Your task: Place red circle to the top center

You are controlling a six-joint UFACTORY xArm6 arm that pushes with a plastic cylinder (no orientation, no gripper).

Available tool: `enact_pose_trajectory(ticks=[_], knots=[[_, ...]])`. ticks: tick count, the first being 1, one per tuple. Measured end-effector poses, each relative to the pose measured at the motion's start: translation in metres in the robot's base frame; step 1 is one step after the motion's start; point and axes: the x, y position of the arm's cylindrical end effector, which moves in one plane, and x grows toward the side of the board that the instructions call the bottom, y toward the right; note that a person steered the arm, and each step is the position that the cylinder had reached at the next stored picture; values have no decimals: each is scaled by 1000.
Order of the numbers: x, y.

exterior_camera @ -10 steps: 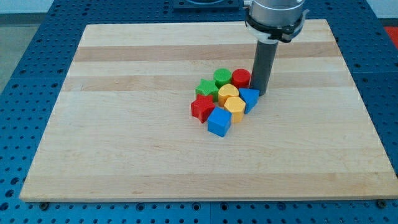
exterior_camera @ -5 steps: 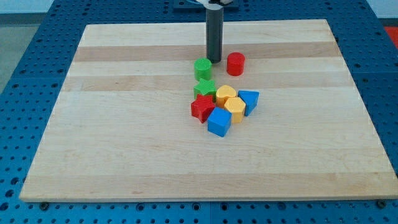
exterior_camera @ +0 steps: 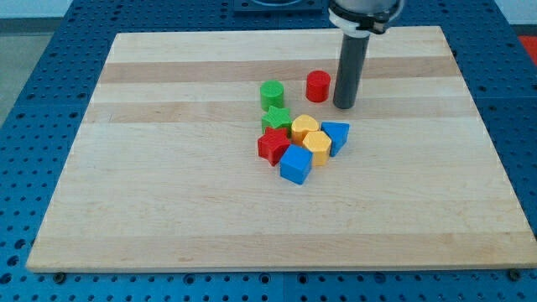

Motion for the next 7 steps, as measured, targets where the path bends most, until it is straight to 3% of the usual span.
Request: enact_pose_trajectory(ticks=[4, 7], knots=[[-133, -148], [-96, -56]])
